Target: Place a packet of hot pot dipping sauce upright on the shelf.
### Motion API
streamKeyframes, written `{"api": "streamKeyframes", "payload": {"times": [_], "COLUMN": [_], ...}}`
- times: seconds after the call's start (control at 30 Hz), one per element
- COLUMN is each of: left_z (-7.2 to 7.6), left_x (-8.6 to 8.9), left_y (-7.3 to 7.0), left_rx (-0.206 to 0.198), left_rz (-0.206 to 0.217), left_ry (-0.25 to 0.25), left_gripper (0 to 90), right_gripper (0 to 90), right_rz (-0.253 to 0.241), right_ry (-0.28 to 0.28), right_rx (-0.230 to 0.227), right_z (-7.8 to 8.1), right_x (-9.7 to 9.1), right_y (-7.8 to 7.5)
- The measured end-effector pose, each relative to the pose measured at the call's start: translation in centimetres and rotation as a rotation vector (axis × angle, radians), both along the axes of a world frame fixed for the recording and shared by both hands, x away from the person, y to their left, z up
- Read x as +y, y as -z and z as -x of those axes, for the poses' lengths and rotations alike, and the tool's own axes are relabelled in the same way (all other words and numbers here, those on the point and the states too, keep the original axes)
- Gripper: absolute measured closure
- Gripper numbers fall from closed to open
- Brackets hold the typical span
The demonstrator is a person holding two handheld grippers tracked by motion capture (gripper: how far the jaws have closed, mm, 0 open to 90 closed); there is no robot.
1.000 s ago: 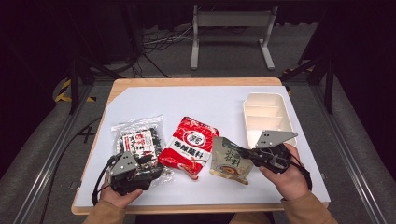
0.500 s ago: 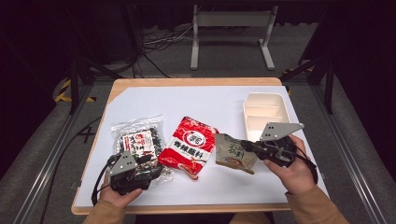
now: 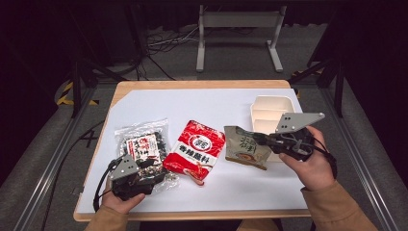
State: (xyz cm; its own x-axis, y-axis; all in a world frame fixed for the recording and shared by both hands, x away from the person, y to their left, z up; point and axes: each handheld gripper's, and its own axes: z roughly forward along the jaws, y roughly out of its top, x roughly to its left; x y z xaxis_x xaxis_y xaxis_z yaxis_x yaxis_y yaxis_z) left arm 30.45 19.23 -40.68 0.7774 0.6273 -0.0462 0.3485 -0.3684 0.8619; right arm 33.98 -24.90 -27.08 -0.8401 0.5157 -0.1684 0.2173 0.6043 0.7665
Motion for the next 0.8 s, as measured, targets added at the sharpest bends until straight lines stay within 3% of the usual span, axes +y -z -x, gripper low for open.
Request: {"api": "streamKeyframes", "payload": {"times": [0.4,0.8], "left_z": [0.0,-0.1], "left_x": [0.2,0.4], "left_y": [0.0,0.0], "left_rx": [0.001,0.004], "left_rz": [0.010,0.022], "left_ry": [-0.006,-0.012], "left_gripper": [36.3,36.1], "right_gripper": [89.6,89.6], "right_rz": [0.004,0.016], "right_ry": [-0.004,-0.053], "right_rx": [-0.044,-0.089], "right_z": [-0.5,-2.0], "right_x": [-0.6,-1.2], "right_y": [-2.4,-3.8]}}
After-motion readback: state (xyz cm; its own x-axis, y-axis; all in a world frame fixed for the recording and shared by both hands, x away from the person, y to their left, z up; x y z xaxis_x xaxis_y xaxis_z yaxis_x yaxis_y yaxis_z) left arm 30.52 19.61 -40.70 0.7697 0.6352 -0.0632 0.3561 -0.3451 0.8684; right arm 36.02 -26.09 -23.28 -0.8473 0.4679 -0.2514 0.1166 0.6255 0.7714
